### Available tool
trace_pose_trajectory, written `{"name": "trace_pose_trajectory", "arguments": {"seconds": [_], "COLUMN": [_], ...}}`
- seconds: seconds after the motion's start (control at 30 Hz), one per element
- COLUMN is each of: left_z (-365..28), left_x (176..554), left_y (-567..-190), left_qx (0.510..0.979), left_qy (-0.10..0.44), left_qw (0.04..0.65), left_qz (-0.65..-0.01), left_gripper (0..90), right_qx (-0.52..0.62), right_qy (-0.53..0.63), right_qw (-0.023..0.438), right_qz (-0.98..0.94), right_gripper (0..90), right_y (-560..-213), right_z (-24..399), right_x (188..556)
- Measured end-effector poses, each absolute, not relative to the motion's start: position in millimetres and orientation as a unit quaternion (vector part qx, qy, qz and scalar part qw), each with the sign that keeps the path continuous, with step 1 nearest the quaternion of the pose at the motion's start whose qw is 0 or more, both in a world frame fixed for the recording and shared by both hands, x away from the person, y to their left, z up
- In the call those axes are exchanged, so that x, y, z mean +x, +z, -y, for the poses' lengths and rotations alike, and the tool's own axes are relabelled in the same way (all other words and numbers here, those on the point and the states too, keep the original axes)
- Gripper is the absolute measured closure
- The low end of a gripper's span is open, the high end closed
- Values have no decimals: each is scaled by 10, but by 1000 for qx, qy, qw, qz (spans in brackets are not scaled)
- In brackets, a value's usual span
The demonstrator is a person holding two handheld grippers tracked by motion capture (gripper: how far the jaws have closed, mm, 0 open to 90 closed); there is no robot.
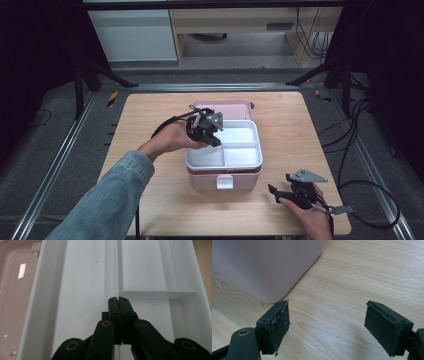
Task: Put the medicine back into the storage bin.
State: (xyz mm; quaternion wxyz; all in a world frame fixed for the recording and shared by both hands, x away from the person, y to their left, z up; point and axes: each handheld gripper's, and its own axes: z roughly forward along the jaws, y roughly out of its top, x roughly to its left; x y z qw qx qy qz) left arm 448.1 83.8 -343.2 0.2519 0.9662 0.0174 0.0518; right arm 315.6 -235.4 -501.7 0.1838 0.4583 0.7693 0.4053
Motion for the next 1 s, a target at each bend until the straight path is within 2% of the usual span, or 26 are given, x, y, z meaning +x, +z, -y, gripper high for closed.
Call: {"name": "trace_pose_trajectory", "arguments": {"seconds": [0.57, 0.73, 0.83, 0.9, 1.0], "left_z": [-755, -737, -756, -790, -879], "left_x": [4437, 4437, 4420, 4416, 4431], "left_y": [-3576, -3627, -3601, -3555, -3455], "left_qx": [973, 973, 971, 968, 962], "left_qy": [32, 34, 43, 59, 72], "left_qw": [230, 227, 233, 236, 248], "left_qz": [-14, -22, -33, -55, -84], "left_gripper": [893, 882, 786, 647, 534], "right_qx": [457, 467, 472, 470, 463], "right_qy": [407, 402, 408, 412, 418], "right_qw": [182, 181, 182, 189, 209], "right_qz": [-769, -767, -760, -757, -753], "right_gripper": [199, 223, 228, 259, 380], "right_y": [-5005, -4944, -4878, -4794, -4601], "right_z": [2334, 2286, 2260, 2245, 2225], "right_x": [3155, 3123, 3124, 3136, 3185]}}
